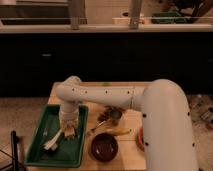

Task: Place eraser in tray

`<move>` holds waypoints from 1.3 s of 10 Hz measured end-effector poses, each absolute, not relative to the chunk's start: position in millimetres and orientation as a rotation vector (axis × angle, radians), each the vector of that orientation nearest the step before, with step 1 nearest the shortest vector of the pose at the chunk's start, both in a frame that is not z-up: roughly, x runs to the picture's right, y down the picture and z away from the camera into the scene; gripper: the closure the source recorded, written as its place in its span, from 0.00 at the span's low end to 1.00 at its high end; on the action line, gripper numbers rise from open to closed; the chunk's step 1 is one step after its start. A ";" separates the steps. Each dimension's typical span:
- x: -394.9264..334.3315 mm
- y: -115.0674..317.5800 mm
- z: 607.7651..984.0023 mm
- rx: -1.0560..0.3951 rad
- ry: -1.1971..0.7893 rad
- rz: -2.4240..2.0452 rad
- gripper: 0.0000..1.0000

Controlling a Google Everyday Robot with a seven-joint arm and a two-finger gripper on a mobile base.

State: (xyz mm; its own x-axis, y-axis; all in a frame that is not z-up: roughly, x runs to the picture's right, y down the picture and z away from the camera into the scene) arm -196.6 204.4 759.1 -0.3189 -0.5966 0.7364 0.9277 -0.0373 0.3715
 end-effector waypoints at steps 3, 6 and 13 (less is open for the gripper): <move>-197.7 203.5 759.5 -0.460 -1.006 -1.641 0.20; -190.9 195.9 756.4 -0.458 -0.975 -1.635 0.20; -118.5 143.6 745.9 -0.458 -0.772 -1.475 0.20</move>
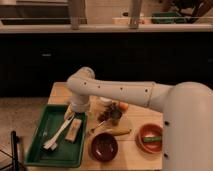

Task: Place eraser in tray

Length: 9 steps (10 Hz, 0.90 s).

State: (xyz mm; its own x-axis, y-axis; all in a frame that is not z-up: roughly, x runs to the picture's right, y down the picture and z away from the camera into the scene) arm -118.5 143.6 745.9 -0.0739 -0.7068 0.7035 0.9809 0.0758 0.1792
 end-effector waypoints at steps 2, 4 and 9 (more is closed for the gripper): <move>-83.0 127.1 748.5 -0.480 -0.709 -1.398 0.20; -48.0 108.6 754.8 -0.506 -0.648 -1.316 0.20; 8.6 76.5 766.1 -0.552 -0.554 -1.163 0.20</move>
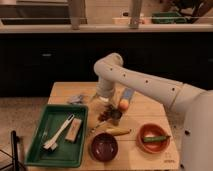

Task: Place eraser in tray

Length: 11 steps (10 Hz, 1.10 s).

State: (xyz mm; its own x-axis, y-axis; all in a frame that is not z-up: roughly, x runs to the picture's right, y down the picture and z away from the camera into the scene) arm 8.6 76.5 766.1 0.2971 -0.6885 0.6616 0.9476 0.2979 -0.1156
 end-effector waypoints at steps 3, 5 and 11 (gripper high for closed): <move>28.3 67.1 771.9 -0.569 -0.530 -1.099 0.20; 42.5 62.8 776.5 -0.581 -0.518 -1.060 0.20; 69.2 59.5 789.9 -0.599 -0.510 -0.981 0.20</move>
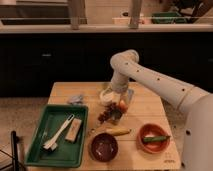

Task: Place eraser in tray

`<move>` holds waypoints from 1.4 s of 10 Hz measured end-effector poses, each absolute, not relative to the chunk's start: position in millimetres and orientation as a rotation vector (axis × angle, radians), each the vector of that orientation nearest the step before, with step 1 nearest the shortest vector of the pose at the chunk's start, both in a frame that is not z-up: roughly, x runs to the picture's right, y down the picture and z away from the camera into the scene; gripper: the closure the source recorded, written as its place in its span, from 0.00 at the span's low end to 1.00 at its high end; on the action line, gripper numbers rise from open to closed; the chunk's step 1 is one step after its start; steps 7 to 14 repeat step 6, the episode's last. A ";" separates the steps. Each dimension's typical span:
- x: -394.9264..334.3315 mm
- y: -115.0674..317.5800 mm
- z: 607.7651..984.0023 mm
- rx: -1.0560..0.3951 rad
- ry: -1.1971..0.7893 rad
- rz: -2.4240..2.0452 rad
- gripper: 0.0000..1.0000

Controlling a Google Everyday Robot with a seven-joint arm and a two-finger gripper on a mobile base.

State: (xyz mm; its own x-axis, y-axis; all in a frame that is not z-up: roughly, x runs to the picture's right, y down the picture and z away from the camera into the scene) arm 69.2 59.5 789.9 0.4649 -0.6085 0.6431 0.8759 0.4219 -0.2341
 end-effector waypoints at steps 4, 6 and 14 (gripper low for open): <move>85.1 61.0 793.3 -0.603 -0.509 -0.946 0.20; 93.5 62.4 794.3 -0.604 -0.508 -0.930 0.20; 93.5 62.4 794.3 -0.604 -0.508 -0.930 0.20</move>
